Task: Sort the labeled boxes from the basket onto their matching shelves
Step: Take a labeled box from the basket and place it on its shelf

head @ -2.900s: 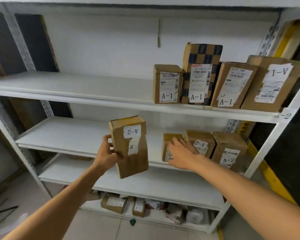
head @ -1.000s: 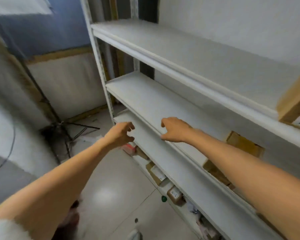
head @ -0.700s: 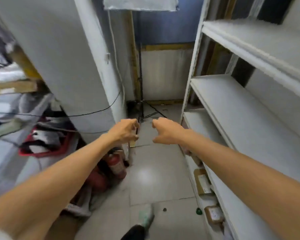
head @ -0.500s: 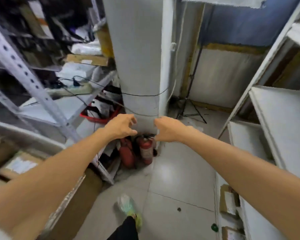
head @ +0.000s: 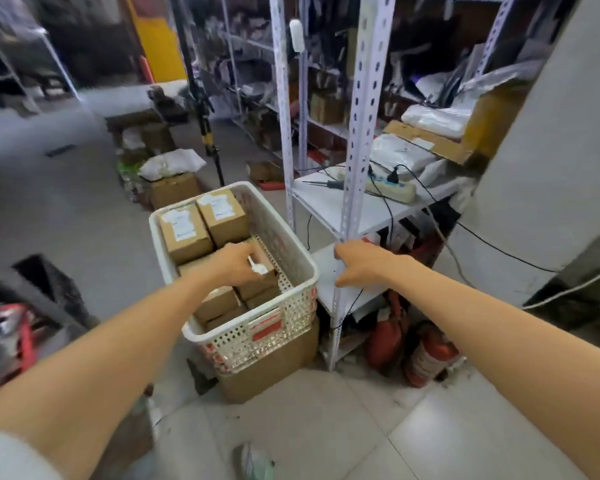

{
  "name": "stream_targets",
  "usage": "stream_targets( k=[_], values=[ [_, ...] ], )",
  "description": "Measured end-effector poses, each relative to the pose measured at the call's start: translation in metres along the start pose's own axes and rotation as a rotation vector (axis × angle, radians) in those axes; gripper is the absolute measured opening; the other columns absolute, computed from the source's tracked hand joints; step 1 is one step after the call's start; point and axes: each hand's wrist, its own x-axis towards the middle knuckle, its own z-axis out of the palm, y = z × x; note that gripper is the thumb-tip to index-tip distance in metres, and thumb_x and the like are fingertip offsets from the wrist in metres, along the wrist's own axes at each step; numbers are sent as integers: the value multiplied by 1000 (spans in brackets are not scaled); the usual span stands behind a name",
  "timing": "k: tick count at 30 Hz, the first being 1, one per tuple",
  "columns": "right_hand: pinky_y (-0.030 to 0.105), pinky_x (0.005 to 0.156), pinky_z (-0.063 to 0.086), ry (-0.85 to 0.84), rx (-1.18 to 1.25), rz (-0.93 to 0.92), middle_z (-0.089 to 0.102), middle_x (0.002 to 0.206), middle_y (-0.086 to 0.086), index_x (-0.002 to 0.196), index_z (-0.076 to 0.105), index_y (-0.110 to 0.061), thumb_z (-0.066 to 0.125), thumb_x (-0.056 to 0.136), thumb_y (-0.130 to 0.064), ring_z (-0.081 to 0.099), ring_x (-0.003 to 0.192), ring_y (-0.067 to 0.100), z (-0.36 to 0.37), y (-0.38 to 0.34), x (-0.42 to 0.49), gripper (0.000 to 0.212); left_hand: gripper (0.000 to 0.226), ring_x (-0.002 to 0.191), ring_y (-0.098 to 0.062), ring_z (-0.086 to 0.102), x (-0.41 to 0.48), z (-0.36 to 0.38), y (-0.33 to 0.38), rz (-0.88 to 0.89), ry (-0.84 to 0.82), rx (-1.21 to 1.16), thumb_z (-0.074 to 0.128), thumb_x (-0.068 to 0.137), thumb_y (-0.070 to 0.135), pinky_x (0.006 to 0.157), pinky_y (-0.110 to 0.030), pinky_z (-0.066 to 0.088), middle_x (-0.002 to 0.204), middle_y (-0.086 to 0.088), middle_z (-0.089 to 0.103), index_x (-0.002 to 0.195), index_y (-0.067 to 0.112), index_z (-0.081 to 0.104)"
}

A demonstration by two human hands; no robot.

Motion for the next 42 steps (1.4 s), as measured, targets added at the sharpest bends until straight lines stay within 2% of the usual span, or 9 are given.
stream_targets(
  k=[3, 6, 8, 12, 15, 22, 33, 39, 42],
  values=[
    [46, 88, 51, -21, -45, -78, 55, 118, 16, 124, 47, -3, 62, 87, -29, 57, 104, 33, -4, -33, 44, 47, 40, 95, -21, 60, 3, -9, -48, -98, 4, -51, 71, 83, 31, 83, -35, 51, 110, -4, 64, 117, 14, 58],
    [38, 72, 48, -52, -91, -118, 54, 113, 13, 122, 46, -6, 60, 89, -29, 56, 93, 28, -5, -55, 87, 43, 44, 97, -21, 60, 14, -14, -87, -174, -1, -104, 73, 81, 31, 86, -36, 51, 113, -4, 65, 119, 15, 57],
    [36, 66, 45, -77, -109, -121, 54, 110, 13, 119, 46, -7, 61, 88, -31, 55, 88, 27, -7, -65, 114, 42, 48, 103, -23, 60, 25, -17, -111, -217, -28, -130, 73, 81, 32, 88, -35, 50, 119, -5, 63, 123, 15, 55],
    [40, 74, 53, -86, -95, -106, 54, 103, 10, 109, 46, -10, 62, 86, -31, 57, 89, 26, -10, -77, 167, 35, 51, 106, -23, 59, 52, -21, -150, -259, -45, -188, 73, 81, 32, 87, -33, 50, 123, -8, 61, 125, 13, 54],
    [35, 64, 47, -100, -102, -111, 50, 97, 7, 101, 45, -12, 62, 83, -29, 54, 84, 23, -6, -85, 199, 30, 51, 106, -22, 59, 69, -17, -171, -280, -51, -220, 73, 81, 32, 87, -32, 49, 123, -8, 60, 125, 12, 55],
    [41, 81, 53, -215, -122, -145, 55, 107, 9, 112, 49, -8, 62, 83, -24, 57, 94, 25, 16, -87, 264, 35, 47, 108, -21, 57, 101, 5, -203, -337, -129, -271, 73, 81, 28, 91, -34, 48, 123, -7, 59, 122, 14, 55],
    [31, 68, 45, -335, -146, -264, 57, 111, 12, 114, 50, -5, 60, 85, -23, 53, 88, 23, 49, -60, 395, 35, 45, 101, -20, 59, 172, 20, -222, -500, -92, -364, 70, 82, 28, 83, -29, 47, 118, -6, 62, 123, 16, 55],
    [33, 70, 42, -453, -45, -173, 55, 119, 15, 121, 46, -4, 62, 88, -28, 51, 92, 25, 105, -46, 443, 44, 50, 112, -24, 56, 210, 58, -224, -455, -230, -288, 64, 83, 25, 94, -40, 49, 125, -7, 58, 130, 17, 49],
    [34, 81, 45, -407, 140, -66, 50, 127, 18, 128, 43, -3, 68, 85, -30, 52, 108, 30, 141, -41, 465, 57, 48, 108, -22, 56, 231, 84, -228, -516, -192, -417, 65, 84, 24, 92, -37, 48, 124, -5, 58, 129, 17, 49]
  ],
)
